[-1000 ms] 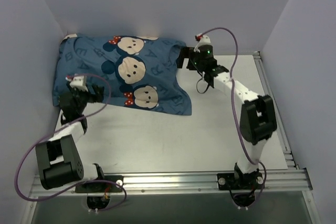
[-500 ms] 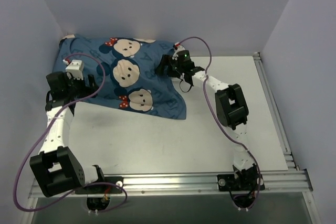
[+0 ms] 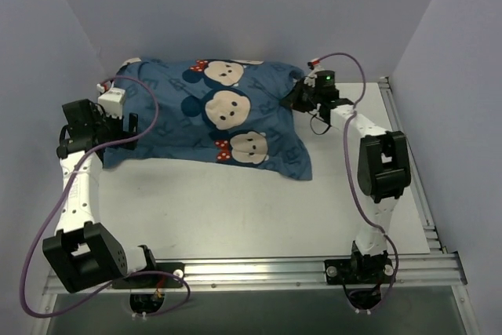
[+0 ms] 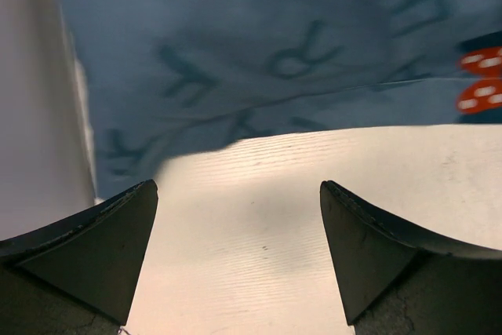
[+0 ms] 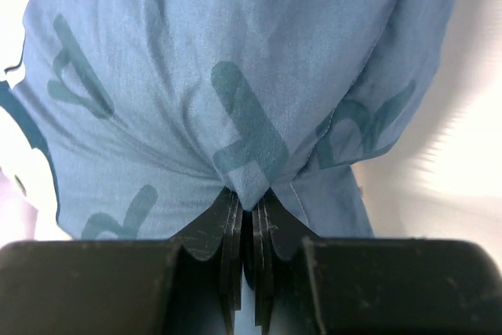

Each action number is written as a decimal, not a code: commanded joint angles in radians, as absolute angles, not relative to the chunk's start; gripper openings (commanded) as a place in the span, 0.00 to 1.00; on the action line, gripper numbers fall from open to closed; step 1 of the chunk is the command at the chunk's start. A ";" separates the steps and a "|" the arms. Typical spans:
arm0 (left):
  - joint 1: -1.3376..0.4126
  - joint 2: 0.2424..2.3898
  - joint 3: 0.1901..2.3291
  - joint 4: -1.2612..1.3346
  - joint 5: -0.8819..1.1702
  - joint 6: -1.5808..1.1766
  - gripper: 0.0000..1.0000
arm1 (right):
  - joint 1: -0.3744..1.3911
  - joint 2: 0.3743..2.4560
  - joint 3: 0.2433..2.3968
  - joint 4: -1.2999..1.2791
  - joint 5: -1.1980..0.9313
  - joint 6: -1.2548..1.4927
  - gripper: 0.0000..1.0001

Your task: Remove the pillowcase from the pillow

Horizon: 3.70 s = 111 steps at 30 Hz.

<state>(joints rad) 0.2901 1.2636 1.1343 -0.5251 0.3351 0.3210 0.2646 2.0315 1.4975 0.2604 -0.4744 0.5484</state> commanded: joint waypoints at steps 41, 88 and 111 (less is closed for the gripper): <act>-0.045 1.618 0.969 -0.164 0.149 0.538 0.02 | -0.078 1.612 0.848 0.167 -0.166 0.604 0.99; 0.025 1.196 2.097 -0.928 0.752 -0.026 0.02 | -0.054 1.189 1.704 -0.401 -0.439 0.376 0.00; -0.261 1.595 2.629 -0.779 0.302 0.029 0.02 | 0.336 1.761 1.856 -0.244 -0.207 0.137 0.63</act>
